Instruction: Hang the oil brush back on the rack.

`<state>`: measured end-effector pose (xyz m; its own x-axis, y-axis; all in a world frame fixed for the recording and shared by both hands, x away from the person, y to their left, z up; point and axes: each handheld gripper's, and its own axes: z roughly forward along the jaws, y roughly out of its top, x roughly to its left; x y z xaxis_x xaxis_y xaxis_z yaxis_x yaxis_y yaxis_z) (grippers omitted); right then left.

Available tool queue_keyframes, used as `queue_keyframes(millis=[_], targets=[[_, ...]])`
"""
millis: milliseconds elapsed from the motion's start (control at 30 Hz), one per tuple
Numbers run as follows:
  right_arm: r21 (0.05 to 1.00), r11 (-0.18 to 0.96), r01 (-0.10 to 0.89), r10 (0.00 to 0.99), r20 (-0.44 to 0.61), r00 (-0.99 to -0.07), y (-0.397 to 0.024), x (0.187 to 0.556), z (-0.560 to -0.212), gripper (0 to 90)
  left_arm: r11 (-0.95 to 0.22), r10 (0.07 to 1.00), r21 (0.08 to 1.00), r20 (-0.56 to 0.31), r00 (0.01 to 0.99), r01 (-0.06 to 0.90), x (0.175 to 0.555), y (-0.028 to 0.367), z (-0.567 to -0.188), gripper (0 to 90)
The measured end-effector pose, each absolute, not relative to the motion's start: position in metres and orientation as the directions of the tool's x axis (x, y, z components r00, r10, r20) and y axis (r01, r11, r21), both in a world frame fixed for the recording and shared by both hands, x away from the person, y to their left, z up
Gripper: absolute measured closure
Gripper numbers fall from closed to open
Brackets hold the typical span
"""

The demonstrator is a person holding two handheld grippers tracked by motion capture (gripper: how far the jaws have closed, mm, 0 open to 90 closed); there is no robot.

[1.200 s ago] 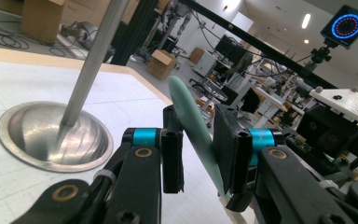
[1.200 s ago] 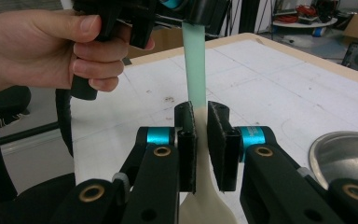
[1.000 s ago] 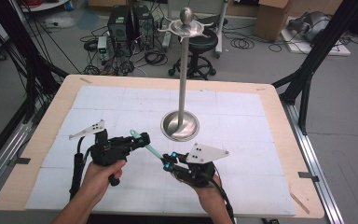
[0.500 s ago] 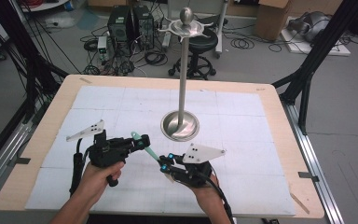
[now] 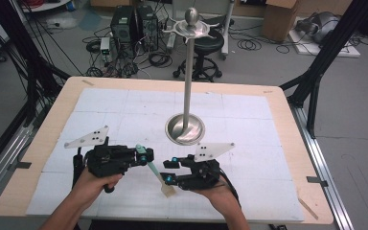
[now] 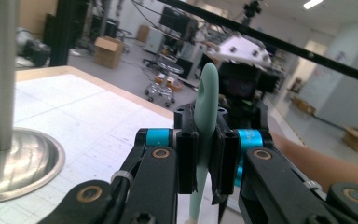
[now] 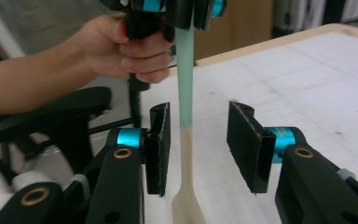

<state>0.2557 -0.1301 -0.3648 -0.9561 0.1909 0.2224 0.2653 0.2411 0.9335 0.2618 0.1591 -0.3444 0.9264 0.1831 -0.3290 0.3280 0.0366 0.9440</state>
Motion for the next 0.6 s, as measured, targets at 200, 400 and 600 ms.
queue_keyframes(millis=[200,400,600], targets=[[0.924,0.275,0.267,0.083,0.253,-0.964,-0.116,0.258,-0.368,65.2,0.003,0.122,0.953,-0.302,0.945,0.304,0.259,0.158,-0.343,82.6],[0.925,0.277,0.262,0.026,0.265,-0.964,-0.110,0.260,-0.370,76.3,-0.016,0.102,0.957,-0.286,0.953,0.289,0.258,0.157,-0.342,82.5],[0.927,0.265,0.267,0.030,0.269,-0.963,-0.110,0.259,-0.370,83.6,-0.002,0.124,0.959,-0.283,0.951,0.285,0.257,0.157,-0.342,81.2]])
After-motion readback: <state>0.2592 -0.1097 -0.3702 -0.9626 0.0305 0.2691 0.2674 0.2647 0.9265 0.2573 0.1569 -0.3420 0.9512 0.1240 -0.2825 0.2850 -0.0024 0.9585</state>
